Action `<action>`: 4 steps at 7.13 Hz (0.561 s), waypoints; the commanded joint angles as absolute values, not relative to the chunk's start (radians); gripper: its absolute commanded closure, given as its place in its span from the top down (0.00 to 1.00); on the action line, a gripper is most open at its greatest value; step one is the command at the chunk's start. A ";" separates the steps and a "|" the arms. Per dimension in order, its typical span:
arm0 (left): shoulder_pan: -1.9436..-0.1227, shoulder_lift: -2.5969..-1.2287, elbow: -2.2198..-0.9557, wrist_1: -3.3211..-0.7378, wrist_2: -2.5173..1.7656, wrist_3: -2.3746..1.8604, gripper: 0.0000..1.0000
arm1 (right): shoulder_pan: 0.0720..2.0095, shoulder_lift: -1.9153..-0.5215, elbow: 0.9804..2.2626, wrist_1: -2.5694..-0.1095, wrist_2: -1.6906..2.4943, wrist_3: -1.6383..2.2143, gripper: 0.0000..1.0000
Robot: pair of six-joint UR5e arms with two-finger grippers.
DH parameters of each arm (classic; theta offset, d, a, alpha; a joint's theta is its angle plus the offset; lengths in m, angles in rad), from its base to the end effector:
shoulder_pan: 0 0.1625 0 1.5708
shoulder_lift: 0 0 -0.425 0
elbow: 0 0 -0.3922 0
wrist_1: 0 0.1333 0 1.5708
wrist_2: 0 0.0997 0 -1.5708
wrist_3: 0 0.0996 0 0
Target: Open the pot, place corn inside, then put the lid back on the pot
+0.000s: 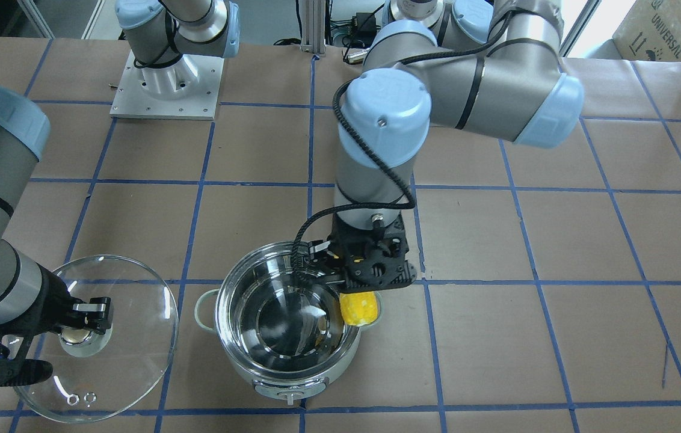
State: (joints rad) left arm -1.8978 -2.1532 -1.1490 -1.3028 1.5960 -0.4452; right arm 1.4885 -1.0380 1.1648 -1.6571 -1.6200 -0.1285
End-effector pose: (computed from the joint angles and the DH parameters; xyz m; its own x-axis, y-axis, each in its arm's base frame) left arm -0.3586 -0.6500 0.3664 -0.9927 -0.1180 0.0235 -0.1198 0.9870 -0.1075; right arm 0.0704 -0.7087 0.3756 -0.9979 -0.0481 0.0436 -0.0461 0.9979 0.0465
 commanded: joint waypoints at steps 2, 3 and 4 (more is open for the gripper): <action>-1.957 -2.347 -0.950 -1.293 1.601 -0.503 0.11 | 1.488 -1.039 1.169 -1.658 -1.620 -0.127 0.08; -1.960 -2.356 -0.957 -1.284 1.603 -0.503 0.11 | 1.488 -1.039 1.169 -1.658 -1.618 -0.127 0.08; -1.960 -2.349 -0.968 -1.282 1.598 -0.502 0.11 | 1.488 -1.039 1.169 -1.657 -1.615 -0.126 0.08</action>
State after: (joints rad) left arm -1.9572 -2.3440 -0.9646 -1.2866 1.6009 -0.5011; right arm 1.4881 -1.0384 1.1684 -1.6579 -1.6182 -0.1270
